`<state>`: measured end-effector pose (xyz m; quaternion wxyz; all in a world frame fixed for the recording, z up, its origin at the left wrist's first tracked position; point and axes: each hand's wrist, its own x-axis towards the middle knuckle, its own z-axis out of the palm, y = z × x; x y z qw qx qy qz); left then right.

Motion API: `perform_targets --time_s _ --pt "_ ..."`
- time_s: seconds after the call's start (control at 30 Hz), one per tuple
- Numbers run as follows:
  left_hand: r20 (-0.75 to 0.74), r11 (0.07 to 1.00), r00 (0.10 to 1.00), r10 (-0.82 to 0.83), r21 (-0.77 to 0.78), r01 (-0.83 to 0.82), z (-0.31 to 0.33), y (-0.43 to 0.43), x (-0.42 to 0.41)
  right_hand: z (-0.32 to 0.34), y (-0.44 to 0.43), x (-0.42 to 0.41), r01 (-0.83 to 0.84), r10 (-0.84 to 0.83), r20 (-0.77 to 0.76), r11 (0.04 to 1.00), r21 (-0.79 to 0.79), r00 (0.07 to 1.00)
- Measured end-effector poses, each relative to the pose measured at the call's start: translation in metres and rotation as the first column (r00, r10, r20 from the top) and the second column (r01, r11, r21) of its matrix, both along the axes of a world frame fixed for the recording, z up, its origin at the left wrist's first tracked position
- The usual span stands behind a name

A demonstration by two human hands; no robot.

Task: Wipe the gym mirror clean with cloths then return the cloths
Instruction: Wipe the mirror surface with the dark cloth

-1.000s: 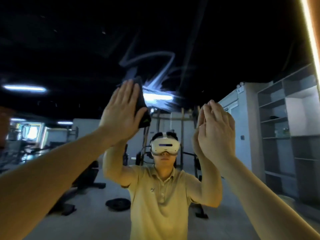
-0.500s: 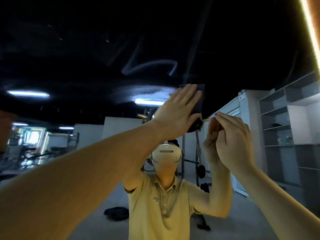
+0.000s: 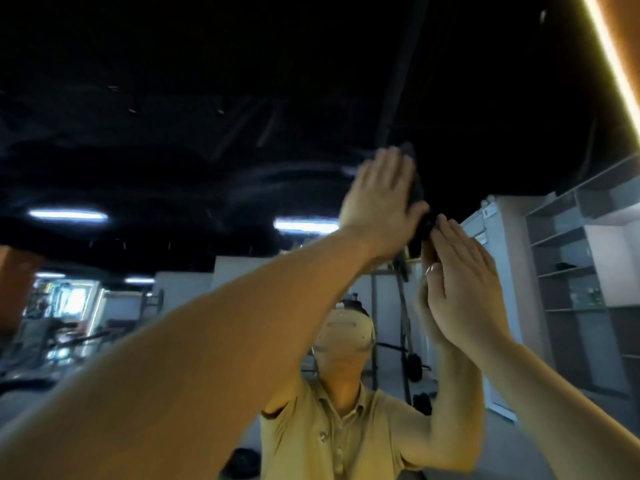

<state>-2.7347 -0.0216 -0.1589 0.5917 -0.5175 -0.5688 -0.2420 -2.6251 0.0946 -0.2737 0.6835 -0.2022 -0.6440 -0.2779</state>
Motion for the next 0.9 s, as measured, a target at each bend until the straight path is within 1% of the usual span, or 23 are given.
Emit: perform_targets --time_s 0.07,0.1,0.13,0.17,0.23,0.3,0.33,0.37,0.43,0.5,0.53,0.57,0.6,0.63,0.67,0.7,0.73,0.77,0.8,0.83,0.9 --pt "-0.18 0.982 0.984 0.02 -0.181 -0.053 -0.006 0.009 0.01 -0.003 0.001 0.01 -0.033 0.034 0.04 0.999 -0.035 0.999" --pt "-0.23 0.974 0.973 0.017 -0.217 -0.068 -0.005 0.0 0.001 -0.005 0.0 0.013 -0.028 0.031 0.062 0.999 -0.046 0.998" --pt "-0.231 0.98 0.972 0.036 -0.181 -0.08 -0.004 -0.012 -0.015 -0.006 -0.001 0.015 -0.026 0.03 0.074 0.998 -0.058 0.997" --pt "-0.174 0.991 0.982 0.07 -0.099 -0.088 -0.002 -0.027 -0.036 -0.007 -0.004 0.016 -0.03 0.035 0.071 0.997 -0.068 0.997" --pt "0.07 0.992 0.993 0.095 0.075 -0.101 -0.002 -0.064 -0.084 -0.005 -0.012 0.015 -0.047 0.05 0.048 0.996 -0.077 0.998" --pt "0.295 0.964 0.949 0.114 0.199 -0.178 -0.012 -0.092 -0.121 -0.004 -0.024 0.012 -0.059 0.06 0.012 0.993 -0.103 0.998" --pt "0.353 0.955 0.929 0.116 0.217 -0.201 -0.018 -0.098 -0.128 -0.003 -0.031 0.009 -0.045 0.044 -0.01 0.993 -0.114 0.999" --pt "0.365 0.956 0.925 0.109 0.215 -0.198 -0.023 -0.096 -0.126 0.0 -0.039 0.006 -0.026 0.022 -0.032 0.992 -0.12 0.999" --pt "0.282 0.972 0.954 0.097 0.181 -0.152 -0.038 -0.08 -0.104 0.008 -0.063 -0.007 -0.055 0.05 -0.049 0.992 -0.11 0.998" --pt "0.143 0.995 0.988 0.063 0.072 -0.074 -0.052 -0.054 -0.076 0.015 -0.088 -0.025 -0.192 0.193 0.021 0.98 -0.054 0.981" --pt "0.101 0.999 0.994 0.033 0.0 -0.033 -0.056 -0.047 -0.066 0.018 -0.097 -0.034 -0.273 0.276 0.075 0.961 -0.048 0.958" --pt "0.092 0.998 0.996 -0.013 -0.064 0.019 -0.055 -0.047 -0.062 0.02 -0.104 -0.043 -0.338 0.344 0.116 0.939 -0.068 0.932" --pt "0.107 0.988 0.99 -0.096 -0.114 0.108 -0.05 -0.053 -0.063 0.021 -0.108 -0.049 -0.379 0.39 0.138 0.92 -0.099 0.91" --pt "0.142 0.963 0.97 -0.199 -0.153 0.22 -0.044 -0.063 -0.067 0.022 -0.111 -0.054 -0.381 0.398 0.155 0.915 -0.13 0.904" --pt "0.191 0.926 0.936 -0.296 -0.183 0.33 -0.038 -0.077 -0.073 0.022 -0.112 -0.06 -0.34 0.363 0.176 0.928 -0.149 0.915" --pt "0.238 0.891 0.903 -0.358 -0.202 0.406 -0.033 -0.09 -0.079 0.023 -0.113 -0.066 -0.254 0.279 0.205 0.957 -0.141 0.938" --pt "0.266 0.872 0.883 -0.386 -0.207 0.444 -0.031 -0.103 -0.085 0.024 -0.113 -0.074 -0.137 0.158 0.237 0.985 -0.101 0.959" --pt "0.265 0.875 0.881 -0.392 -0.188 0.446 -0.033 -0.114 -0.09 0.027 -0.114 -0.082 -0.014 0.027 0.262 0.999 -0.051 0.965" --pt "0.233 0.9 0.898 -0.372 -0.147 0.411 -0.037 -0.124 -0.096 0.033 -0.116 -0.088 0.086 -0.077 0.274 0.996 -0.021 0.959" --pt "0.183 0.931 0.925 -0.333 -0.09 0.353 -0.043 -0.134 -0.105 0.042 -0.116 -0.09 0.15 -0.143 0.261 0.989 -0.008 0.955" --pt "0.093 0.976 0.972 -0.218 0.031 0.216 -0.057 -0.157 -0.13 0.071 -0.109 -0.083 0.218 -0.21 0.19 0.976 -0.022 0.959"
